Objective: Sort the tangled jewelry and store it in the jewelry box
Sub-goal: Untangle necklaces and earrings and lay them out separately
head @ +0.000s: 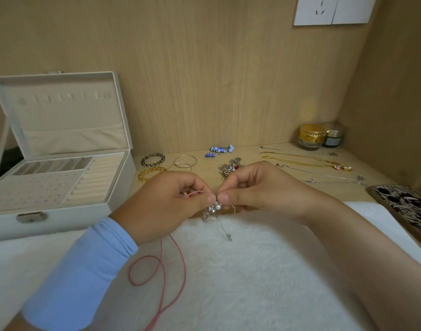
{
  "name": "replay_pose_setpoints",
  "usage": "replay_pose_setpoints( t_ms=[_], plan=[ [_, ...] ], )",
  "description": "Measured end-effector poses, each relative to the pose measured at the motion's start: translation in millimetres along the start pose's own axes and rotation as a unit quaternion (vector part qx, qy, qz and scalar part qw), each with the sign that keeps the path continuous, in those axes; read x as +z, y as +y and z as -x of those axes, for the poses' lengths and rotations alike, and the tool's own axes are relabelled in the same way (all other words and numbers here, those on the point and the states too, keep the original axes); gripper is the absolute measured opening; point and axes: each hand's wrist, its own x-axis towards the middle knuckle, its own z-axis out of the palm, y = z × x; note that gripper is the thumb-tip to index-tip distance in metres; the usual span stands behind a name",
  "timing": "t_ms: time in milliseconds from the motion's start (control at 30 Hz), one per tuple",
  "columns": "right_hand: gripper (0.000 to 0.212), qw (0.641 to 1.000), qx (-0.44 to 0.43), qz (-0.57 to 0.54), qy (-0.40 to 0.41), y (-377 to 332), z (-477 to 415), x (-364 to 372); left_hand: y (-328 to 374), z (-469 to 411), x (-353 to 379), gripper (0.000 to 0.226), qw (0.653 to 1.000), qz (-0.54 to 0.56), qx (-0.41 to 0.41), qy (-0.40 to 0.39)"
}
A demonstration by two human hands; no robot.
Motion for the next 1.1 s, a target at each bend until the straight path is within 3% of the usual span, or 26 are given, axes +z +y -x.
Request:
replay_pose_setpoints(
  t_ms=[167,300,400,633,933,1100],
  plan=[
    [0.008,0.999,-0.013,0.006,0.031,1,-3,6,-1,-4,9,0.022,0.998,0.011,-0.054,-0.014],
    [0.023,0.999,0.035,0.007,-0.024,1,-3,13,-4,-4,15,0.007,0.999,0.001,-0.051,-0.004],
    [0.026,0.998,0.038,-0.003,-0.044,1,-3,12,-2,-4,17,0.009,0.999,0.019,-0.034,0.026],
    [0.027,0.999,0.002,0.038,0.003,-7,5,-2,0,-3,16,0.019,0.994,0.099,-0.035,0.042],
    [0.022,1.000,0.010,-0.002,0.005,-4,3,0,1,-2,12,0.018,0.994,0.090,-0.048,0.036],
    [0.009,0.994,-0.021,0.041,0.099,-2,0,3,4,-1,15,0.016,0.994,0.095,-0.032,0.052]
  ],
)
